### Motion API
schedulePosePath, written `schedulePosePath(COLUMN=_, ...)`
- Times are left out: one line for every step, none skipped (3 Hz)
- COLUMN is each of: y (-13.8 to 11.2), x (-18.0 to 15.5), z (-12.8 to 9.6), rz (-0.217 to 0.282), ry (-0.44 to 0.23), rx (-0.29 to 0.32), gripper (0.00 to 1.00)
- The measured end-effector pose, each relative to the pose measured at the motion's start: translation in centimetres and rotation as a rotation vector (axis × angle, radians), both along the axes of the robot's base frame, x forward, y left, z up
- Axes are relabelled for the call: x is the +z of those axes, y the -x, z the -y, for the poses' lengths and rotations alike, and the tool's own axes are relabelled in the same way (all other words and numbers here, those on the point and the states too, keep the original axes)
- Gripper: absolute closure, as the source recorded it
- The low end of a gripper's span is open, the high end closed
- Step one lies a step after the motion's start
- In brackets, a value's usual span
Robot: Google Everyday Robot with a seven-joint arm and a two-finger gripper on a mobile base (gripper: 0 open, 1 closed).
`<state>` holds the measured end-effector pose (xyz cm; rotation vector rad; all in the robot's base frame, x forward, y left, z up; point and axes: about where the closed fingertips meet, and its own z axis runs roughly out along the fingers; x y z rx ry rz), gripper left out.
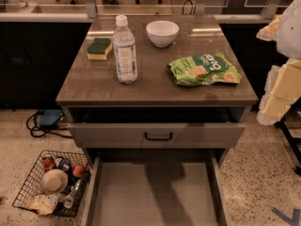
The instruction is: Place green rice chip bag into middle drawer
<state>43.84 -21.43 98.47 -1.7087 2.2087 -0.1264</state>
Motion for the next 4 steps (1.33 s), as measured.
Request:
schedulePosePath(y=0.0, x=0.0, z=0.0, rz=0.000, ry=0.000, rx=0.000, gripper=0.00)
schedulePosePath(y=-4.1, x=0.0, z=0.2, rz=0.062, ry=0.011, rx=-0.026, gripper=0.00)
schedulePosePath(y=-10.4, x=-0.3, z=-0.6, rz=0.152, ry=0.018, rx=-0.013, gripper=0.00)
schedulePosePath(y=-15.7, x=-1.1, z=-1.7, rz=0.206, ry=0.016, rx=0.012, gripper=0.00)
